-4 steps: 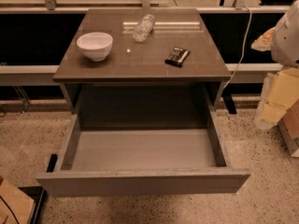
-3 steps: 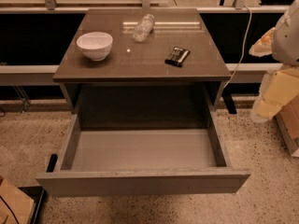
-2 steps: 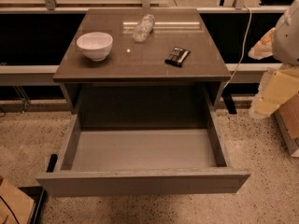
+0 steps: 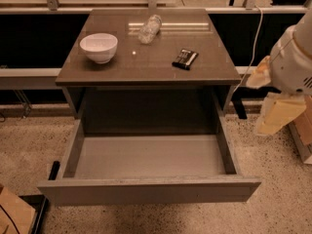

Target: Close top drawer

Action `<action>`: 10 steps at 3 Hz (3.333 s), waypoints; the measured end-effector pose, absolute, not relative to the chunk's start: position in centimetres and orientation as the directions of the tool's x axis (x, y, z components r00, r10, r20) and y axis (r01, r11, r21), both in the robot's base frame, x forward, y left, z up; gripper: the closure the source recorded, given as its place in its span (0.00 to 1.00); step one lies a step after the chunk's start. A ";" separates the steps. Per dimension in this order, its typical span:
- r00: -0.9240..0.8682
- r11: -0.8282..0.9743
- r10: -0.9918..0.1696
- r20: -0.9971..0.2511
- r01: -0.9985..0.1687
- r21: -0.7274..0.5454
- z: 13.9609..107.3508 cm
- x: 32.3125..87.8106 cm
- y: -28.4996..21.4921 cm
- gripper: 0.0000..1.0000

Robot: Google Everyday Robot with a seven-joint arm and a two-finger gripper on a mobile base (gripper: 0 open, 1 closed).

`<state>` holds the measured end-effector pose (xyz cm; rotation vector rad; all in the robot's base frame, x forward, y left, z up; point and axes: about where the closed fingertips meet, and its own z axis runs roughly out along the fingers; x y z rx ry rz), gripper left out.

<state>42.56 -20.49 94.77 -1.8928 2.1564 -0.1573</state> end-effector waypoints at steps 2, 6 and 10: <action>-0.010 0.021 -0.998 -0.067 -0.986 -0.164 86.7 37.8 -21.3 0.83; 0.080 -0.080 -0.996 -0.025 -0.997 0.004 77.9 37.2 -18.8 1.00; -0.012 -0.018 -0.990 -0.143 -0.978 0.206 66.5 36.0 -19.3 1.00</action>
Offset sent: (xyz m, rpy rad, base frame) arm -0.0925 -0.0211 -0.1516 -0.0735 0.1993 0.1474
